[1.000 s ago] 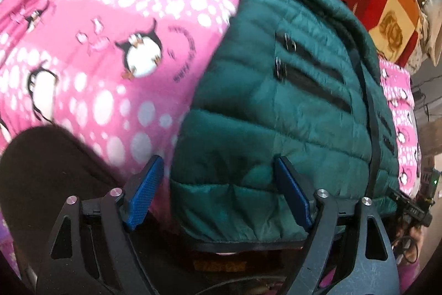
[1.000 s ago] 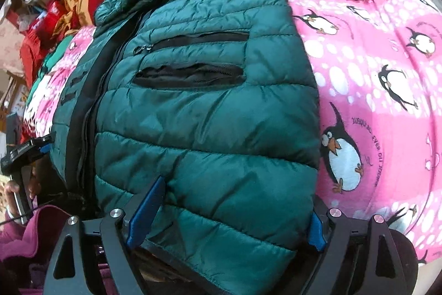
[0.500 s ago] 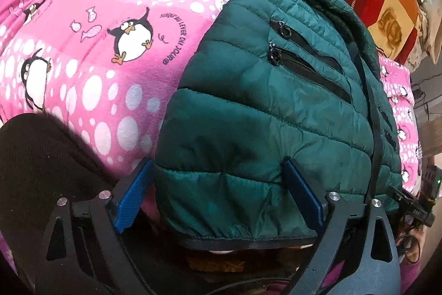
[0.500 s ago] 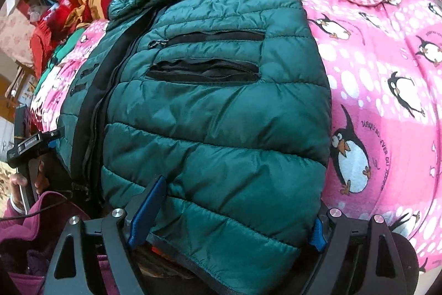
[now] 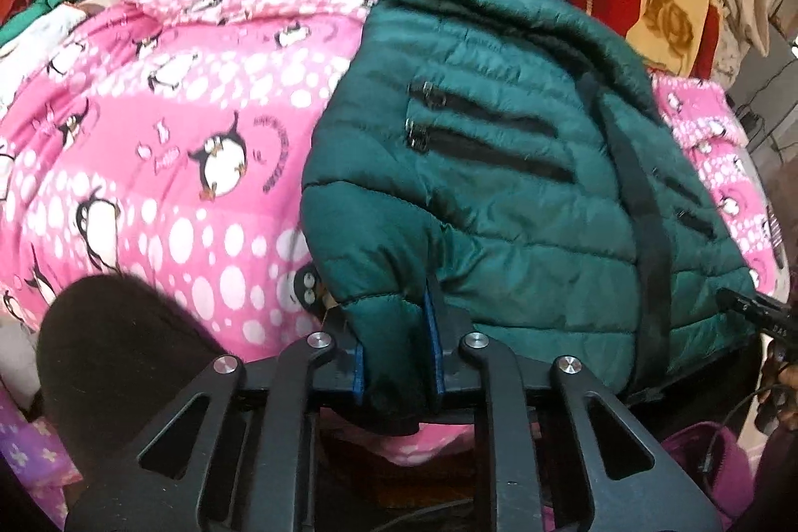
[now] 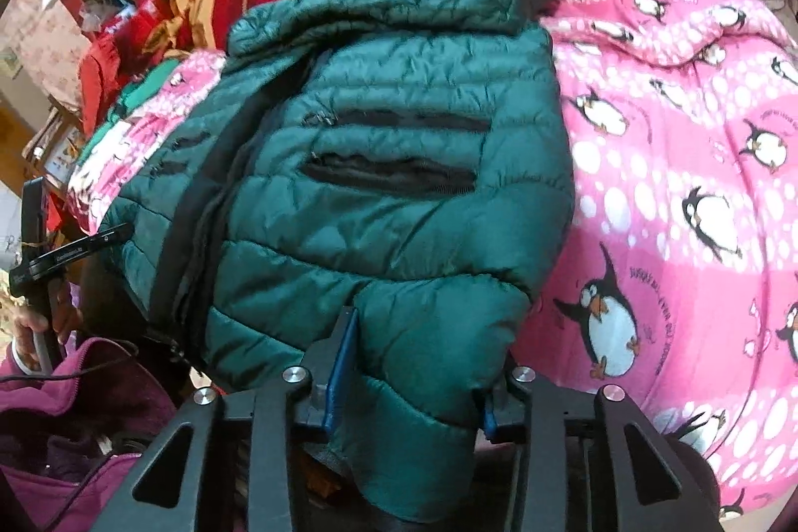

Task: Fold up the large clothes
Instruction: 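Grasp the jacket hem with both tools, then lift the hem with both tools and fold it toward the collar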

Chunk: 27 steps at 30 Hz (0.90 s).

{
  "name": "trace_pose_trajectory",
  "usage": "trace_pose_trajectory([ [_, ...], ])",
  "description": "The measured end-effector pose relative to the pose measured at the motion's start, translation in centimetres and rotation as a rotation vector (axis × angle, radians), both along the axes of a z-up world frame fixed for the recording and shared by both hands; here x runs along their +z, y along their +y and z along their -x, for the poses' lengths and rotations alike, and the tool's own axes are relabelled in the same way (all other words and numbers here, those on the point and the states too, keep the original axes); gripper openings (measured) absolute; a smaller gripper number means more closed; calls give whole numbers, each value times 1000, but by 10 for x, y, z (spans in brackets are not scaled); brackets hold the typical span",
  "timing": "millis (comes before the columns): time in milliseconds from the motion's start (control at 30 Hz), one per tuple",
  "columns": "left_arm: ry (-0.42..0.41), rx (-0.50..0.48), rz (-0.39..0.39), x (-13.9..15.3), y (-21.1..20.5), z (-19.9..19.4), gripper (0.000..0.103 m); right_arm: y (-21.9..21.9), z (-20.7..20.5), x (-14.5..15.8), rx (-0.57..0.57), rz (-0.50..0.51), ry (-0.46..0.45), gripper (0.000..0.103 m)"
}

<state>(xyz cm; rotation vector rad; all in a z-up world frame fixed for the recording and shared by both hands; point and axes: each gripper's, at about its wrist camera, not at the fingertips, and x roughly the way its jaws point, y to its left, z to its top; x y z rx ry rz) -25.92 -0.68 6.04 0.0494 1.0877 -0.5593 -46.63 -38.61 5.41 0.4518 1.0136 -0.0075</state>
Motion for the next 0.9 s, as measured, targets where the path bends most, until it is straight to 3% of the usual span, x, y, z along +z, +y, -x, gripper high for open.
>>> trace_pose_trajectory([
  [300, -73, 38, 101, 41, 5, -12, 15, -14, -3, 25, -45, -24, -82, 34],
  [900, -182, 130, 181, 92, -8, -52, 15, -60, -34, 80, -163, -6, -282, 32],
])
